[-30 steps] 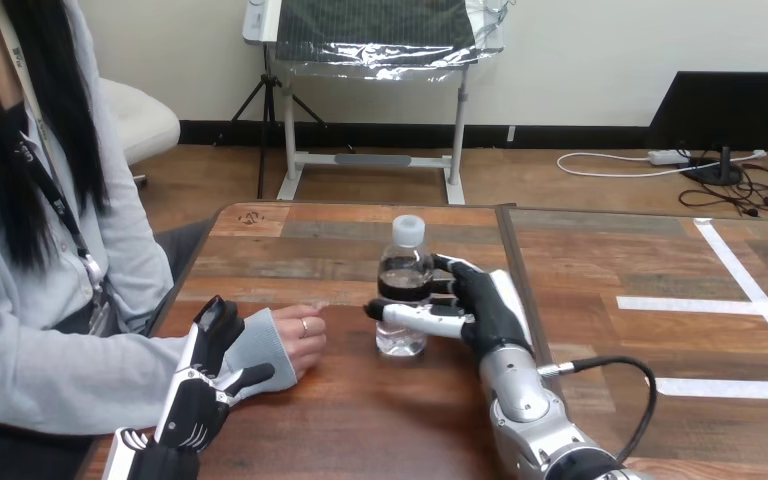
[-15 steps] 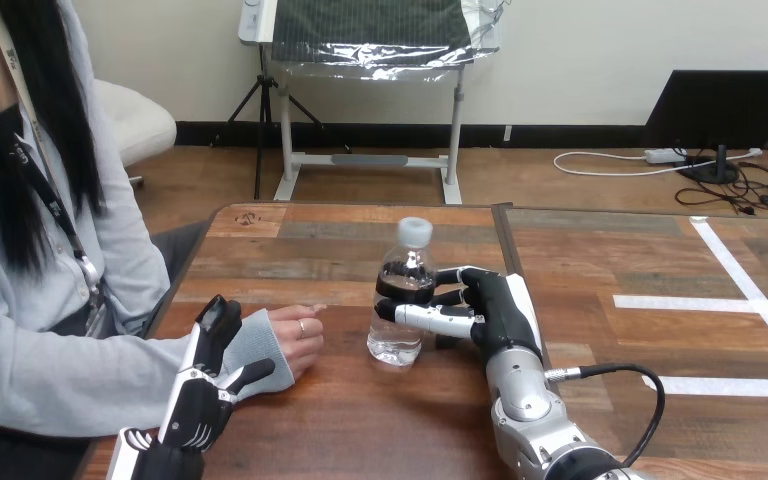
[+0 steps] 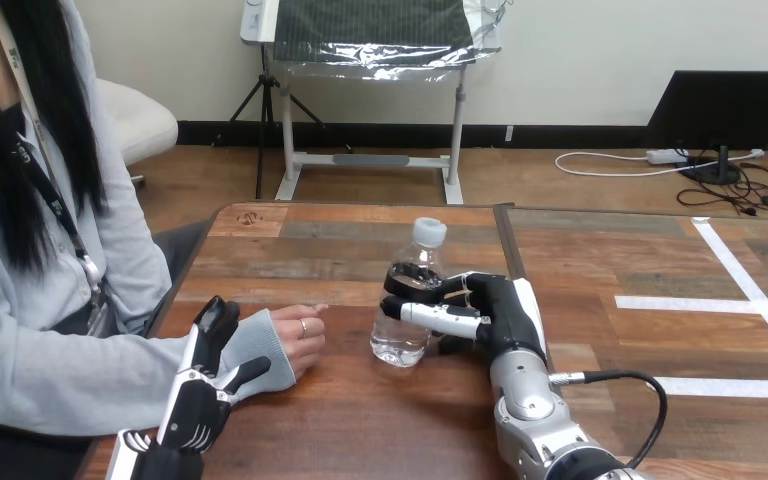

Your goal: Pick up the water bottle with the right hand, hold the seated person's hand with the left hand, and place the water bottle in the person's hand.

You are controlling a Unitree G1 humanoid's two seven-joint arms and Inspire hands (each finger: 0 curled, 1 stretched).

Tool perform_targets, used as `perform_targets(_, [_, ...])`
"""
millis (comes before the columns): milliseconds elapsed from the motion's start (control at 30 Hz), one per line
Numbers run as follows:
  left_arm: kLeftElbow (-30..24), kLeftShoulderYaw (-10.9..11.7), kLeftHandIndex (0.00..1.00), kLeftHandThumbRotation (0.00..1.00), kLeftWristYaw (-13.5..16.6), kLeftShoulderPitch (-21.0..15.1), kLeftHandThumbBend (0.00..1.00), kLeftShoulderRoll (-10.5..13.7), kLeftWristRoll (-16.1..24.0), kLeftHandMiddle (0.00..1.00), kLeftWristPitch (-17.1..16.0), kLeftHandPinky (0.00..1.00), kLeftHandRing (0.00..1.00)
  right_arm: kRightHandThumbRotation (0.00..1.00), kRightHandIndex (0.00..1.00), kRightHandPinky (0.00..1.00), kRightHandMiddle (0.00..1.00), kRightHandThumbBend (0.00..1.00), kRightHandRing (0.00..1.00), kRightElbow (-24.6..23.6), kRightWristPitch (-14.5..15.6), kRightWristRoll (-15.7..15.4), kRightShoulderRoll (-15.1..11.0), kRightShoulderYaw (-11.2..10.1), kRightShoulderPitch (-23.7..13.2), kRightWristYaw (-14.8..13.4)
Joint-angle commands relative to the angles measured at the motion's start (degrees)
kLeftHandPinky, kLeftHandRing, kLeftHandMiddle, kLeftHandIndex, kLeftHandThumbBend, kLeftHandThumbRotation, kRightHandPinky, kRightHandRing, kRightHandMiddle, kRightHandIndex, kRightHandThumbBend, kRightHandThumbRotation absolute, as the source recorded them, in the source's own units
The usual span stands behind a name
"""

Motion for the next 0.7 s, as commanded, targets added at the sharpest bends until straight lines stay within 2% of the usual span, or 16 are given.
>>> perform_targets(0, [0.63,0.09,1.0,0.55,0.61,-2.34,1.0,-0.72,0.71,1.0,-2.49,0.87,1.0,0.0,0.35,0.36,0.38,0.82,0.39,-0.38,-0.41,0.75,3.33,-1.0,-4.99,-0.01])
perform_targets(333, [2.38,0.55,1.0,0.56,1.59,-3.26,1.0,-1.0,1.73,1.0,-4.05,0.87,1.0,0.0,0.36,0.37,0.39,0.83,0.4,-0.53,-1.39,1.64,2.5,-2.13,-4.4,0.65])
perform_targets(667, [3.01,0.16,1.0,0.56,1.86,-3.72,1.0,-0.6,1.84,1.0,-3.99,0.87,1.0,0.0,0.36,0.37,0.39,0.82,0.39,-0.74,-2.5,3.15,1.62,-3.74,-3.72,2.11])
